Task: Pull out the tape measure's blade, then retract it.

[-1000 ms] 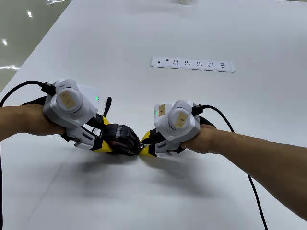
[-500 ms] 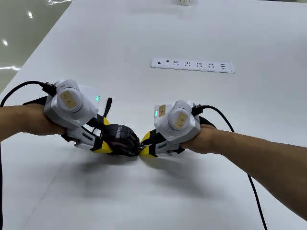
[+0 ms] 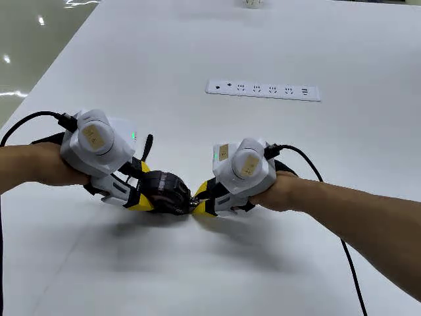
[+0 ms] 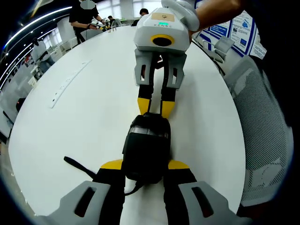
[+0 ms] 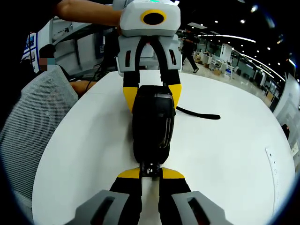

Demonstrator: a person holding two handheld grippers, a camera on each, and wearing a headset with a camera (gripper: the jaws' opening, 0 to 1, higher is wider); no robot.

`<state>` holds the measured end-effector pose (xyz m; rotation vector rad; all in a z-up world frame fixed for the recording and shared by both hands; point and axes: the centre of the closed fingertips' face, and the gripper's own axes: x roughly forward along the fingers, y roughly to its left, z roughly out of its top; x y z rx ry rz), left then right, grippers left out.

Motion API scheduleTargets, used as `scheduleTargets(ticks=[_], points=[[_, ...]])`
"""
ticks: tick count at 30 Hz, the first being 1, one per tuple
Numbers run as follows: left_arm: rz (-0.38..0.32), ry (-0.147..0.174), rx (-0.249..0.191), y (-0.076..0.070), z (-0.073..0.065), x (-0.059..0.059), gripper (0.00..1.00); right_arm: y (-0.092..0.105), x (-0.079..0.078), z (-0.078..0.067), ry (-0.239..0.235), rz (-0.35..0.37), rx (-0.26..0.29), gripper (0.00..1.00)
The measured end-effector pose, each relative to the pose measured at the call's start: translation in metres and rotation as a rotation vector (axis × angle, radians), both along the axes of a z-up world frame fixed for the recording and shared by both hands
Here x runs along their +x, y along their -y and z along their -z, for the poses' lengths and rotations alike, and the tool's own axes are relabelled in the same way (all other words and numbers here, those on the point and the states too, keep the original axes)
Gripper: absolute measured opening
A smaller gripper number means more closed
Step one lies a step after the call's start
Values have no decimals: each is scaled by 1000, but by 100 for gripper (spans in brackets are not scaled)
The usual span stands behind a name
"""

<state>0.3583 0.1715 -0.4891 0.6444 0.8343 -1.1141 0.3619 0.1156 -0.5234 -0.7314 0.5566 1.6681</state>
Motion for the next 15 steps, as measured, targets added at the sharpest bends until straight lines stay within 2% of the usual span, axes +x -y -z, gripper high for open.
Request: scheduleTargets(ticks=[15], points=[[-1,-3,-3,0,-1,0,26,10,2,-1,-2,2,-10,9]])
